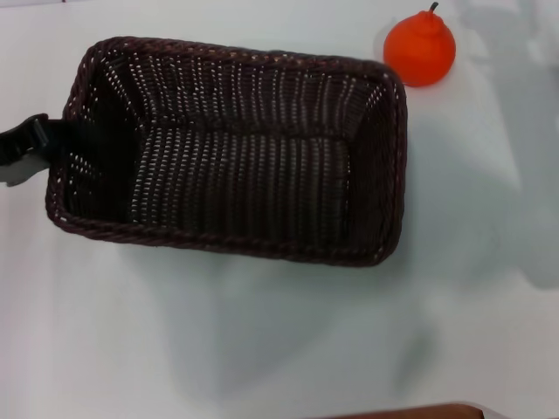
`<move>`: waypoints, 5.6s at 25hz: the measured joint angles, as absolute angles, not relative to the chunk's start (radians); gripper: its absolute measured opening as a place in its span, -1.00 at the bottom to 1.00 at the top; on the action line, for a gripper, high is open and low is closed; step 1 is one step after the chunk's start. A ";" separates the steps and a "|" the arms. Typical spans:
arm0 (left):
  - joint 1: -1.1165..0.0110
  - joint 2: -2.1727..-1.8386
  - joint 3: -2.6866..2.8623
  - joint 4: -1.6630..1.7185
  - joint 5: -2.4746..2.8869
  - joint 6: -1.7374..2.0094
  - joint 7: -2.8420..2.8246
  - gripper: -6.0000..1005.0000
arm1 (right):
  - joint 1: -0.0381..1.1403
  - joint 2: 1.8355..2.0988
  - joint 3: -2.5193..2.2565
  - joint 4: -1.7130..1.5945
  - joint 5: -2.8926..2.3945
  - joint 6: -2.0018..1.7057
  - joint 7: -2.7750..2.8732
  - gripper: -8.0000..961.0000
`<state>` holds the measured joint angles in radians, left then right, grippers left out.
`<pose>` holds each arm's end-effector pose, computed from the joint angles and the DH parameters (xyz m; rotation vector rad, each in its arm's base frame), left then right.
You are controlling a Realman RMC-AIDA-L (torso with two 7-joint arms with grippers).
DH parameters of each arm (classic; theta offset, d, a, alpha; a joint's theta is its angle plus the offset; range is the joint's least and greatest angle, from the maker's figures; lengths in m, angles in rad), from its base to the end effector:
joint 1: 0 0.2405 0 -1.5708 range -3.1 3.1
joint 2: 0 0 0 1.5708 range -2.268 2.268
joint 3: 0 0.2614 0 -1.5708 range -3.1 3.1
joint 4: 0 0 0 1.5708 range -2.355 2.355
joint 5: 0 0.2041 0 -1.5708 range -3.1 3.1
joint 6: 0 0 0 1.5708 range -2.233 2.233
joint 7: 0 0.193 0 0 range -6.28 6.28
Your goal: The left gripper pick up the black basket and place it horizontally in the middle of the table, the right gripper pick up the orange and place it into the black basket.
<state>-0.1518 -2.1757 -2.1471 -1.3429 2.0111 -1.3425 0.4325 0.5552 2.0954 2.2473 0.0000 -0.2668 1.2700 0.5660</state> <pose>-0.2674 0.3240 -0.0016 -1.9495 -1.8355 -0.6889 0.3266 0.4015 0.0423 -0.8331 -1.3377 -1.5172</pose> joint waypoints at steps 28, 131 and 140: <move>-0.041 -2.169 -1.907 -1.319 1.880 -1.096 0.437 -0.62 | 0.555 2.092 2.247 0.017 -0.265 1.237 0.566 0.97; -0.286 -2.166 -2.361 -0.330 0.979 -1.495 2.283 0.13 | 0.558 2.045 2.308 0.549 -1.294 1.316 1.390 -0.77; -0.291 -2.166 -2.361 -0.328 0.979 -1.495 2.282 0.13 | 0.600 2.068 2.067 0.525 -1.273 1.563 1.198 -0.80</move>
<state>-0.2914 -2.1660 -2.3608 -0.3280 0.9787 -1.4952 2.2819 0.6004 2.0682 2.0668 0.5247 -1.2729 1.5628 1.1977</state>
